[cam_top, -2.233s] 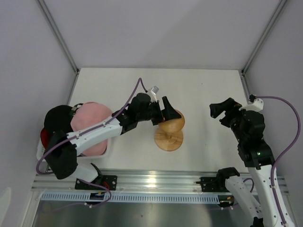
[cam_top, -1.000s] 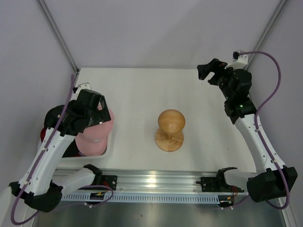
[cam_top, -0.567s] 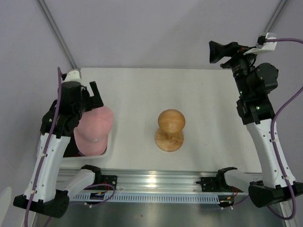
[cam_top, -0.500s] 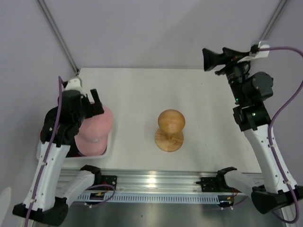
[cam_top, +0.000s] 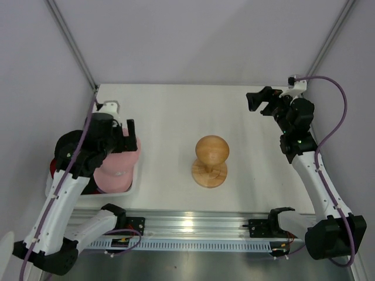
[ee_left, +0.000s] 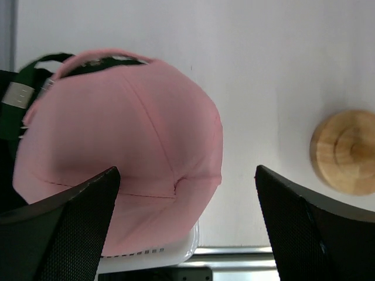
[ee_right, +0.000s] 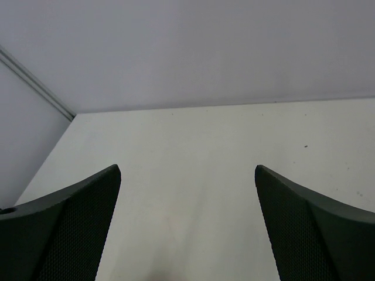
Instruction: Stack the hats
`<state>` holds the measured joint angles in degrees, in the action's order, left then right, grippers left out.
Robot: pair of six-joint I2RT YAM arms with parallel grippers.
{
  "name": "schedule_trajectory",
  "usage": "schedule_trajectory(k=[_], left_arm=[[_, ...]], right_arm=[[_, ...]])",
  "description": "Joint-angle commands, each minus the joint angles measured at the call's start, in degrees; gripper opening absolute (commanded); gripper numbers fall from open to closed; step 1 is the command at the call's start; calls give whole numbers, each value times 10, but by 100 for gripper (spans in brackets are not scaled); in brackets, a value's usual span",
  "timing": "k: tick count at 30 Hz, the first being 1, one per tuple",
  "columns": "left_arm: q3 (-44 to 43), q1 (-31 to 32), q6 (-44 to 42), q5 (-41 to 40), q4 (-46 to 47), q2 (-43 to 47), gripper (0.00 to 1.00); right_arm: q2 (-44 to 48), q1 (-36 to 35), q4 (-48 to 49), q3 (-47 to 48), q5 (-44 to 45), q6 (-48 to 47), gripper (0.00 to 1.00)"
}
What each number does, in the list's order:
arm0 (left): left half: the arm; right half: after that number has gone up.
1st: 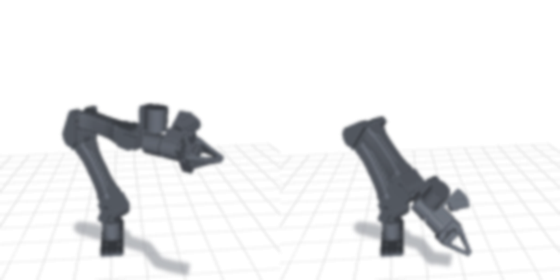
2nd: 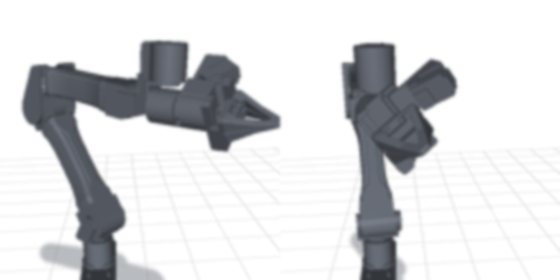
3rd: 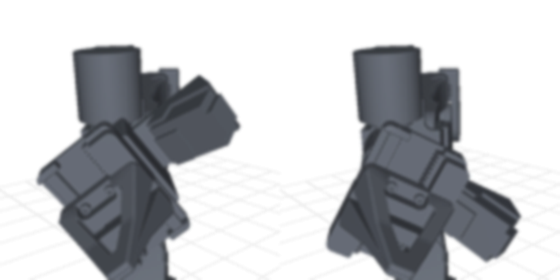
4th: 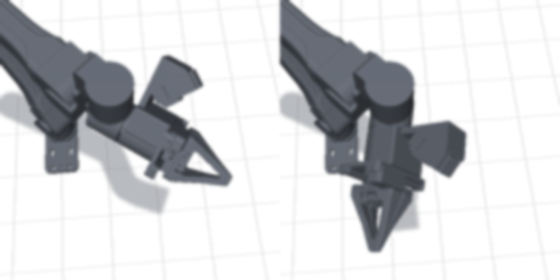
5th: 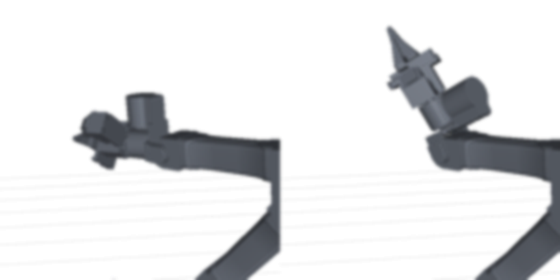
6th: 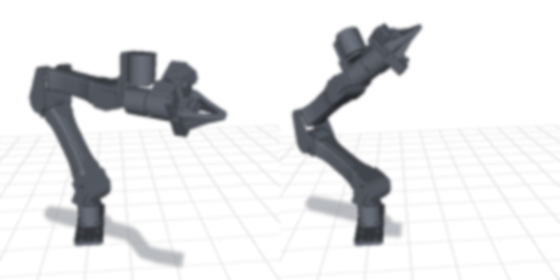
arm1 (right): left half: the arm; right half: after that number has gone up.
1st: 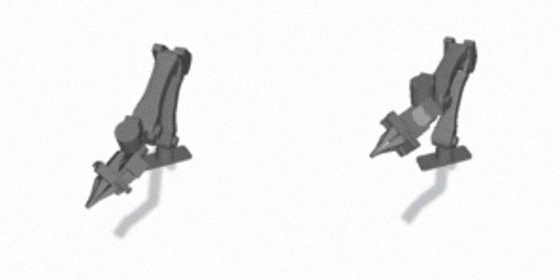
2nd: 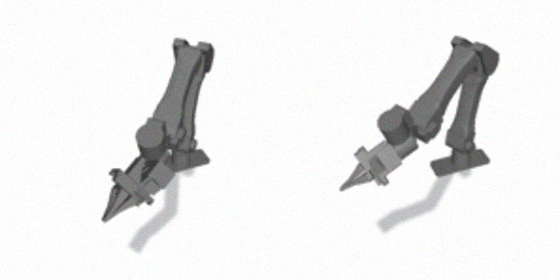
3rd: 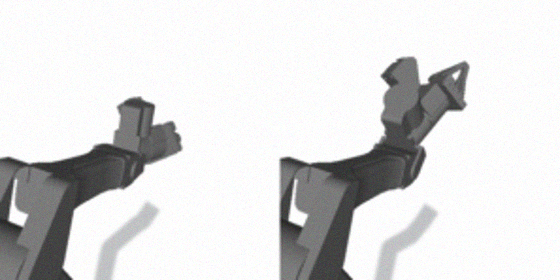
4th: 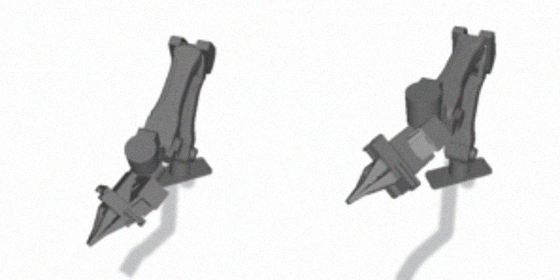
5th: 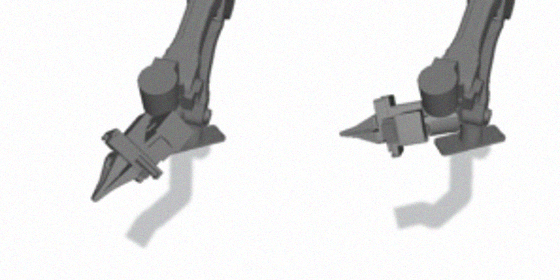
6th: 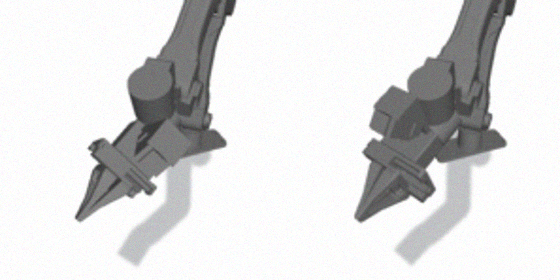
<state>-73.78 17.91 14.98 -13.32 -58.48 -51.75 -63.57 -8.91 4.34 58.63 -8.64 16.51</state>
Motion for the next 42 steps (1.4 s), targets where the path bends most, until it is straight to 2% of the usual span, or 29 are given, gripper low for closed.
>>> schedule_trajectory(k=[1,4,10,11,13,14,16,17,18,20,23,25,27,28,30,31,37,42], left_arm=[[28,52,0,-77,-49,-22,100],[50,78,12,-157,-52,-45,100],[114,87,18,-230,-37,-42,99],[114,87,20,-237,-36,-37,96],[118,87,22,-247,-28,-17,82],[123,87,20,-251,-23,-11,56],[127,87,10,-247,-10,1,35],[116,87,8,-238,-8,7,6],[109,87,8,-236,-9,9,1],[95,87,-1,-227,-7,12,1],[16,90,-24,-196,-13,14,1],[-50,102,-36,-138,-22,12,1],[-143,113,-57,-61,-26,-2,1],[-182,131,-65,21,-25,-10,1],[-210,157,-80,91,-14,-42,1],[-236,191,-85,147,-2,-54,1],[-295,308,-122,208,51,-160,1],[-311,320,-140,298,77,-244,1]], right_arm=[[25,22,86,-8,-62,48,99],[26,22,81,-10,-82,66,100],[61,8,102,-47,-96,103,99],[66,0,101,-49,-94,101,100],[84,-8,84,-50,-77,92,99],[91,-15,81,-50,-69,90,99],[104,-18,73,-58,-54,87,100],[118,-19,72,-62,-51,86,100],[124,-21,71,-66,-40,87,100],[140,-22,76,-76,-29,98,100],[148,-23,80,-78,-23,106,99],[151,-24,56,-73,-2,114,100],[150,-24,-3,-54,62,123,99],[148,-24,-22,-45,84,124,99],[147,-23,-87,-20,137,121,100],[147,-21,-108,-9,153,121,100],[178,-7,-223,28,212,118,99],[251,-1,-267,12,244,127,99]])
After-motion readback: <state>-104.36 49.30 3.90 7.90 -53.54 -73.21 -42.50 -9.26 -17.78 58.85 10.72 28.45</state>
